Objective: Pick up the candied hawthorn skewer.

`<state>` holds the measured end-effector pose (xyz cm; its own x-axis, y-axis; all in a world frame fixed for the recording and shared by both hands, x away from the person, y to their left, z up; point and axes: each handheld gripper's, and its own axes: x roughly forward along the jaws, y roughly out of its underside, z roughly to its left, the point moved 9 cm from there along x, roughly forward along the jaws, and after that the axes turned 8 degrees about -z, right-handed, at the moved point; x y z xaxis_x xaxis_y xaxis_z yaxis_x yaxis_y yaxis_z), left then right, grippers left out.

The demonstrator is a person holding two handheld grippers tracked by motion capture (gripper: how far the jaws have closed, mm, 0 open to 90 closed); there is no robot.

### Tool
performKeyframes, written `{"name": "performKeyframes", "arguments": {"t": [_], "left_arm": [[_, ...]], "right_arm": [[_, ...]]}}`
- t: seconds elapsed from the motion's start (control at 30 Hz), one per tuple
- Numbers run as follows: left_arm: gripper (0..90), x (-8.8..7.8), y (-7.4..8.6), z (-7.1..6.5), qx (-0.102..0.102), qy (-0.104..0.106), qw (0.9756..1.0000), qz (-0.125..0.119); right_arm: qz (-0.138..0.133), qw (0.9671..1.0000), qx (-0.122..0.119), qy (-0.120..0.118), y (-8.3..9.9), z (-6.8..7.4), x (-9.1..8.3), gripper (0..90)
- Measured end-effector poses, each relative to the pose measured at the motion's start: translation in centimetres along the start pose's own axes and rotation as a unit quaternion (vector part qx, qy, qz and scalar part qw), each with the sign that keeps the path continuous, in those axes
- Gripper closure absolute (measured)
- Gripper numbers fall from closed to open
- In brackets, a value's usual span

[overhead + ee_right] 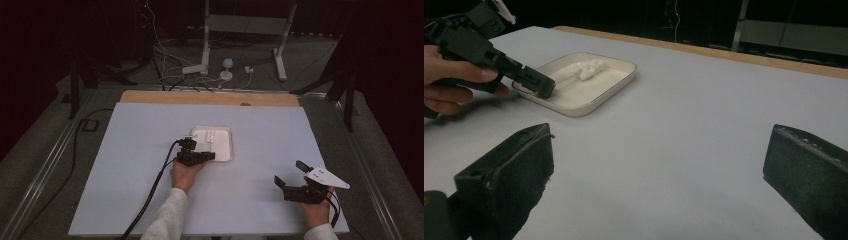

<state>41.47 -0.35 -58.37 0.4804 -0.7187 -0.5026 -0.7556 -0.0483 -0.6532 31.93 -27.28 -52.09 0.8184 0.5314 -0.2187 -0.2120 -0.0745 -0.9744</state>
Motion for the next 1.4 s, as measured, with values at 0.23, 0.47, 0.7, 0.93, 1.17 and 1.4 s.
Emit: {"name": "performKeyframes", "arguments": {"t": [0.23,0.47,0.7,0.93,1.17,1.4], "left_arm": [[88.1,0.1,0.0,-0.2,-0.017,0.004,0.9998,-0.004],[90.0,-0.2,0.0,-0.1,-0.015,0.0,0.9999,-0.005],[90.0,-1.2,-0.3,-0.2,-0.021,0.012,0.9995,-0.021],[90.0,-3.2,-1.1,-0.9,-0.017,0.03,0.9983,-0.048],[90.0,-5.6,-1.6,-1.5,-0.003,0.045,0.9966,-0.069],[90.0,-8.0,-1.8,-1.1,0.001,0.057,0.9942,-0.09]], "right_arm": [[0.001,1.0,0.0,0.001,0.0,0.0,0.0,0.0],[0.001,1.0,-0.001,0.0,0.0,0.0,0.0,0.0],[0.001,1.0,-0.001,0.0,0.0,0.0,0.0,0.0],[0.001,1.0,0.0,-0.002,0.1,0.2,0.1,0.0],[0.003,1.0,-0.001,-0.004,0.1,0.3,0.2,0.0],[0.003,1.0,0.003,-0.006,0.1,0.3,0.3,0.0]]}}
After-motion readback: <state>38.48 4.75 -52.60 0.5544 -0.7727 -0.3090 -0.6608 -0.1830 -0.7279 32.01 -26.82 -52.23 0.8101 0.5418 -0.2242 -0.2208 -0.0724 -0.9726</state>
